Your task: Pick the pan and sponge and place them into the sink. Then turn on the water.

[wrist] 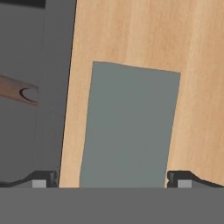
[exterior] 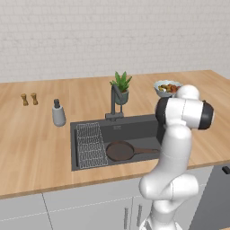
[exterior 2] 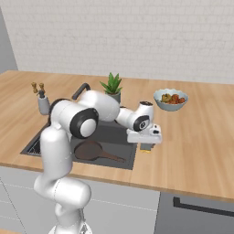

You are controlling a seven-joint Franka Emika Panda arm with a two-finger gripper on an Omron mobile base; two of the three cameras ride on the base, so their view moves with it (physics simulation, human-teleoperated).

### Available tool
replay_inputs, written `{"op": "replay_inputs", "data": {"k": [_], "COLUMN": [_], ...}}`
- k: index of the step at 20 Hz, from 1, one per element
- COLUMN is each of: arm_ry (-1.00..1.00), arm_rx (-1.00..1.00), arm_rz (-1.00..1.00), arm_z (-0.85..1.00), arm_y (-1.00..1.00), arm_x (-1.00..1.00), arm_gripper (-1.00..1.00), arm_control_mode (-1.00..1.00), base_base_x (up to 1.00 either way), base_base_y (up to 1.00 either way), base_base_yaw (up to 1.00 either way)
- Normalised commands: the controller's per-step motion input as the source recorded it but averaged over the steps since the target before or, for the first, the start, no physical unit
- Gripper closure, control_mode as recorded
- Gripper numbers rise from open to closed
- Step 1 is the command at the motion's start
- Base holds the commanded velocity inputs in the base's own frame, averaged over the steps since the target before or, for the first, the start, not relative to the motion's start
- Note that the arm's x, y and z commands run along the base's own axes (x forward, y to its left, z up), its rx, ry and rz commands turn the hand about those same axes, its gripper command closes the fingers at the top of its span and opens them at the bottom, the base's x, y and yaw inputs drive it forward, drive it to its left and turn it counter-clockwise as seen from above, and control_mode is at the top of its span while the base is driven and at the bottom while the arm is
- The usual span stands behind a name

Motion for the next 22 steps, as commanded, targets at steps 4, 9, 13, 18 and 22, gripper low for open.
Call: {"op": "replay_inputs", "data": {"k": [4, 9, 13, 18, 22], "arm_ry": [0.0, 0.0, 0.0, 0.01, 0.02], "arm_rx": [0.0, 0.0, 0.0, 0.0, -0.01], "arm_rz": [0.0, 0.0, 0.0, 0.0, 0.0], "arm_z": [-0.1, -0.25, -0.31, -0.18, 0.0], "arm_y": [-0.18, -0.03, 0.0, 0.0, 0.0], "arm_x": [0.1, 0.1, 0.06, 0.06, 0.0], "arm_gripper": [-1.0, -1.0, -1.0, 1.0, 1.0], "arm_control_mode": [-1.0, -1.0, -1.0, -1.0, -1.0], "base_base_x": [0.0, 0.0, 0.0, 0.0, 0.0], "base_base_y": [0.0, 0.0, 0.0, 0.0, 0.0], "base_base_yaw": [0.0, 0.0, 0.0, 0.0, 0.0]}}
